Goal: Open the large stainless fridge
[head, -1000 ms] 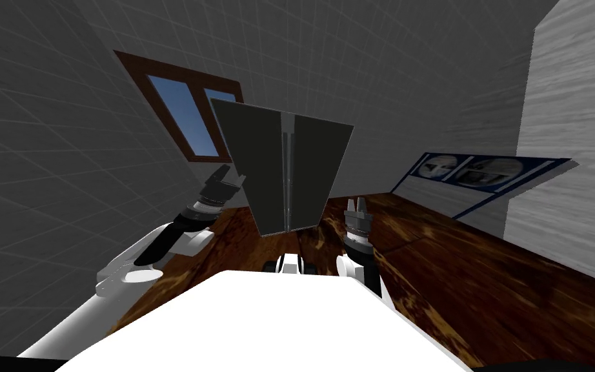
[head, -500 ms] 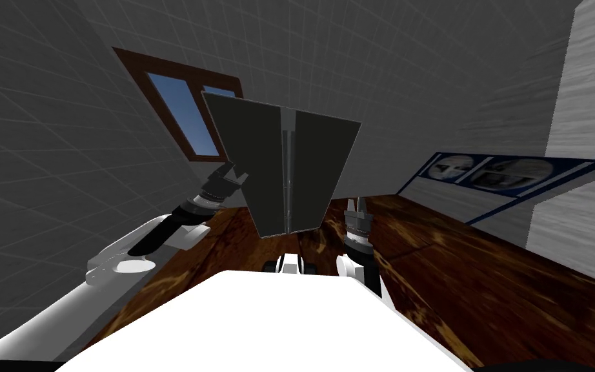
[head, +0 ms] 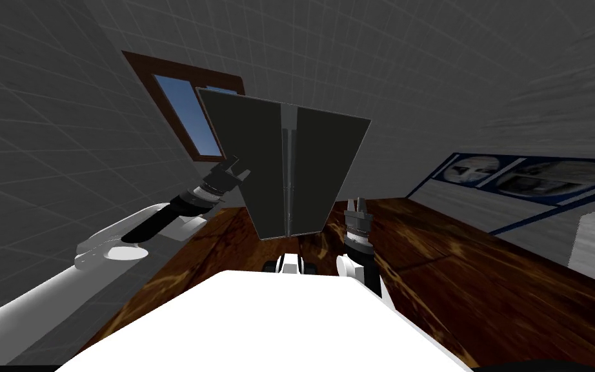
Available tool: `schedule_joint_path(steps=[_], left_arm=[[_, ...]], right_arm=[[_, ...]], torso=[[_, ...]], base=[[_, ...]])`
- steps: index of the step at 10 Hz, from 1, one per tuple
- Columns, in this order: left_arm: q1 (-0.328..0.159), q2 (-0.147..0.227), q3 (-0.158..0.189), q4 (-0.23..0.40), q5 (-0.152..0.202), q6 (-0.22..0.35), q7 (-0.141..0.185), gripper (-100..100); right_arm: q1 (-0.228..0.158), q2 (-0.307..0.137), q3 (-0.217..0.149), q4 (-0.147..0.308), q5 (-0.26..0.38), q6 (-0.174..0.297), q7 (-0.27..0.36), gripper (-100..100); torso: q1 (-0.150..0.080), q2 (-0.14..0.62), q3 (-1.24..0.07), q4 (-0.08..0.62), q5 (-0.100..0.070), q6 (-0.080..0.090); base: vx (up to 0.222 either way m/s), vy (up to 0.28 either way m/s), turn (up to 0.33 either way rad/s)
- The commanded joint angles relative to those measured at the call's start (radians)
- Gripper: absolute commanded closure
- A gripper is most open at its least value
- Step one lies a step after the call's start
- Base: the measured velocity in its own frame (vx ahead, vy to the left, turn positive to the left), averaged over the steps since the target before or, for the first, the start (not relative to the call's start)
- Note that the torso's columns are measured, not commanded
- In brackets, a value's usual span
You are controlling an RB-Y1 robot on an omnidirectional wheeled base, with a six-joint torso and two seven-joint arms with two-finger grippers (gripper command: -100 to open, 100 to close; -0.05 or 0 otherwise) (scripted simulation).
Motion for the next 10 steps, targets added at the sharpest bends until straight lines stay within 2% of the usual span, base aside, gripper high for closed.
schedule_joint_path(steps=[1,2,3,4,5,7,8,9,10], left_arm=[[-0.026,0.081,0.013,0.009,0.024,0.021,0.04,-100],[-0.026,0.093,0.013,0.009,0.024,0.021,0.04,-100],[-0.052,0.133,0.024,0.015,0.047,0.043,0.077,-100],[-0.052,0.162,0.024,0.015,0.047,0.043,0.077,-100],[-0.079,0.193,0.034,0.02,0.07,0.066,0.114,-100],[-0.079,0.242,0.034,0.02,0.07,0.066,0.114,-100],[-0.105,0.277,0.044,0.023,0.094,0.089,0.15,-100],[-0.105,0.307,0.044,0.023,0.094,0.089,0.15,-100],[-0.132,0.338,0.053,0.026,0.118,0.111,0.184,-100]], right_arm=[[0.0,0.0,0.0,0.0,0.0,0.0,0.0,0],[0.0,0.0,0.0,0.0,0.0,0.0,0.0,0],[0.0,0.0,0.0,0.0,0.0,0.0,0.0,0],[0.0,0.0,0.0,0.0,0.0,0.0,0.0,0],[0.0,0.0,0.0,0.0,0.0,0.0,0.0,0],[0.0,0.0,0.0,0.0,0.0,0.0,0.0,0],[0.0,0.0,0.0,0.0,0.0,0.0,0.0,0],[0.0,0.0,0.0,0.0,0.0,0.0,0.0,0],[0.0,0.0,0.0,0.0,0.0,0.0,0.0,0]], torso=[[0.0,-0.002,-0.001,0.0,0.0,-0.001],[-0.001,-0.002,-0.001,-0.001,0.0,0.0],[-0.001,0.0,0.0,0.0,0.0,0.0],[-0.001,-0.002,-0.001,0.0,0.0,-0.001],[-0.001,-0.003,-0.002,-0.001,0.0,0.0],[-0.001,-0.003,-0.002,-0.001,0.0,0.0],[0.0,0.0,0.0,0.0,0.0,0.0],[0.0,-0.002,-0.001,0.0,0.0,-0.001],[-0.001,-0.003,-0.001,-0.001,0.0,0.0]], base=[[0.096,-0.038,0.088],[0.041,-0.023,-0.008],[0.071,-0.033,0.132],[0.087,-0.034,0.096],[0.103,-0.033,0.121],[0.068,-0.035,0.039],[0.076,-0.026,0.112],[0.087,-0.032,0.098],[0.102,-0.056,0.149]])
